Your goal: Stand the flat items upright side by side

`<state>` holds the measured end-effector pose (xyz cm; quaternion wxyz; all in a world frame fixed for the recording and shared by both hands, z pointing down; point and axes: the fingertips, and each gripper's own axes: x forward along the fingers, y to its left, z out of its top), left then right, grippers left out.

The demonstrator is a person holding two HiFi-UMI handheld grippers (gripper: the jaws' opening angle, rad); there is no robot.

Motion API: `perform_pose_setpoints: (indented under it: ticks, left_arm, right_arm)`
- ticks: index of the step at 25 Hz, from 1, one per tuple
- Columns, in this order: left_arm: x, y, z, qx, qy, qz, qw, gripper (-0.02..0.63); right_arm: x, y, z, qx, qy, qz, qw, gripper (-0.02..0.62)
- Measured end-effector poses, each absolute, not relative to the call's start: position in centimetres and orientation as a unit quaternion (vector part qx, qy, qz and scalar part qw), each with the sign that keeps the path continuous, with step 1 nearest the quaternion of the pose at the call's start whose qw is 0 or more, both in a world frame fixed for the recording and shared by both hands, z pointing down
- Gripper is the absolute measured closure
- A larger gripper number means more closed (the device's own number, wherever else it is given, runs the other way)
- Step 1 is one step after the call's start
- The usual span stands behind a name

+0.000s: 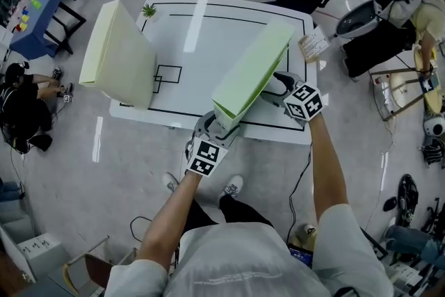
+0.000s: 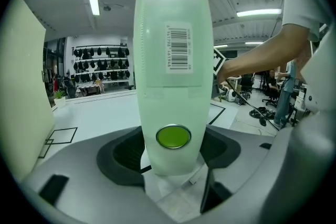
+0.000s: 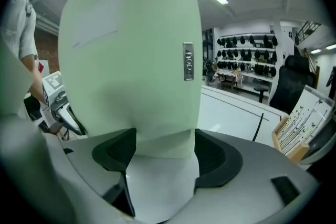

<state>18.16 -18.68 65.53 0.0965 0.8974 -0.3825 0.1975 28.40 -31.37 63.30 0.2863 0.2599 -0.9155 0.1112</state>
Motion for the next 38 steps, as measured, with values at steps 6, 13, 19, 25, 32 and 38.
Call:
perform_pose_setpoints:
  ticks: [6,13,19,25,32,38]
  left_arm:
    - [19.1,-19.1,65.0,0.906,-0.360,0.200,0.099,0.279]
    - [20.1,-19.6,64.5,0.907,-0.349,0.198,0.125,0.276]
    - [16.1,-17.6,64.2,0.907,-0.341,0.196,0.147,0.273]
    - [4.3,-14.3,63.0,0.882,-0.403,0.182,0.165,0.273]
    - [-8.7,-15.9,58.3,0.837,-0.509,0.134,0.147,0.272]
    - [-14.9,-19.1,55.1,0.810,-0.560,0.103,0.138,0.261]
  right_arm:
    - [27.8,-34.1,63.3,0.293,-0.900,0.121,0.299,0.225]
    - [29.0,-35.3,63.7,0.380,-0.868,0.115,0.299,0.224]
    - [30.6,-30.8,64.2,0.445,-0.837,0.156,0.278,0.224]
    - [29.8,-22.5,61.0,0.482,-0.826,0.168,0.240,0.224]
    - [24.4,-17.1,54.9,0.528,-0.822,0.144,0.160,0.222]
    - [19.8,-16.4,51.0,0.563,-0.809,0.109,0.129,0.215]
